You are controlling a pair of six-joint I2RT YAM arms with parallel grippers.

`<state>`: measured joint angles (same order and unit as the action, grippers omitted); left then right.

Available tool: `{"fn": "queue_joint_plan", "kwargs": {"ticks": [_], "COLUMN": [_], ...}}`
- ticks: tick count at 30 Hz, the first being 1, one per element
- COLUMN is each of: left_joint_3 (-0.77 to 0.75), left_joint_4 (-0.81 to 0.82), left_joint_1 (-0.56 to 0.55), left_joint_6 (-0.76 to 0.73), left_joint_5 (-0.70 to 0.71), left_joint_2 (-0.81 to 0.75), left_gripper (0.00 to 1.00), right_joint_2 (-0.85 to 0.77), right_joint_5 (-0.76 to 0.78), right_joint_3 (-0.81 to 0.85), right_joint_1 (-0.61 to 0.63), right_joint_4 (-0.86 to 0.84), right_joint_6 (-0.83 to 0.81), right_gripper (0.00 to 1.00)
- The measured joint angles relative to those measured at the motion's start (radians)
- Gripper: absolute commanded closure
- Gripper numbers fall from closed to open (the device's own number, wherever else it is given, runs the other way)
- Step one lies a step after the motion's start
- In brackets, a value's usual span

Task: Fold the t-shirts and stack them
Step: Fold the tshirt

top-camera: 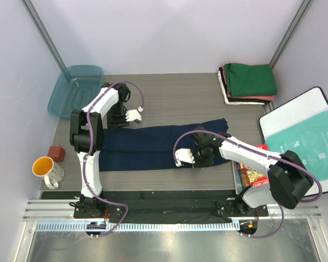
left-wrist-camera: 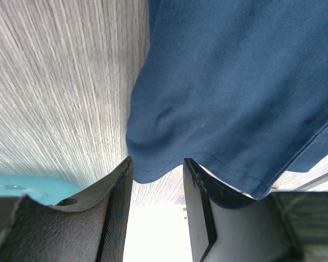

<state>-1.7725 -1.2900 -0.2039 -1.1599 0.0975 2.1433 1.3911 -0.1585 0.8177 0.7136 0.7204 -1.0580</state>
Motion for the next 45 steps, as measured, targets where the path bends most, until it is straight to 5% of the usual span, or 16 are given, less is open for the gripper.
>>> {"fn": "queue_joint_plan", "kwargs": {"ticks": [11, 35, 38, 42, 45], "left_joint_3": [-0.011, -0.012, -0.018, -0.024, -0.024], "left_joint_4": [-0.001, -0.001, -0.002, -0.001, -0.003], "left_joint_1": [0.000, -0.001, -0.001, -0.001, 0.000], "left_joint_6": [-0.004, -0.026, -0.027, -0.027, -0.028], "left_joint_5": [0.001, 0.007, 0.007, 0.008, 0.008], "left_joint_2": [0.006, 0.007, 0.008, 0.008, 0.008], "left_gripper": [0.58, 0.58, 0.58, 0.57, 0.57], "right_joint_2": [0.001, 0.075, 0.092, 0.114, 0.115], "right_joint_5": [0.057, 0.195, 0.203, 0.209, 0.213], "right_joint_3": [0.207, 0.209, 0.209, 0.208, 0.204], "right_joint_1": [-0.016, -0.109, -0.109, -0.109, -0.109], "right_joint_4": [0.204, 0.483, 0.490, 0.497, 0.512], "right_joint_6": [-0.096, -0.258, -0.262, -0.261, -0.261], "right_gripper": [0.99, 0.97, 0.88, 0.60, 0.58]}}
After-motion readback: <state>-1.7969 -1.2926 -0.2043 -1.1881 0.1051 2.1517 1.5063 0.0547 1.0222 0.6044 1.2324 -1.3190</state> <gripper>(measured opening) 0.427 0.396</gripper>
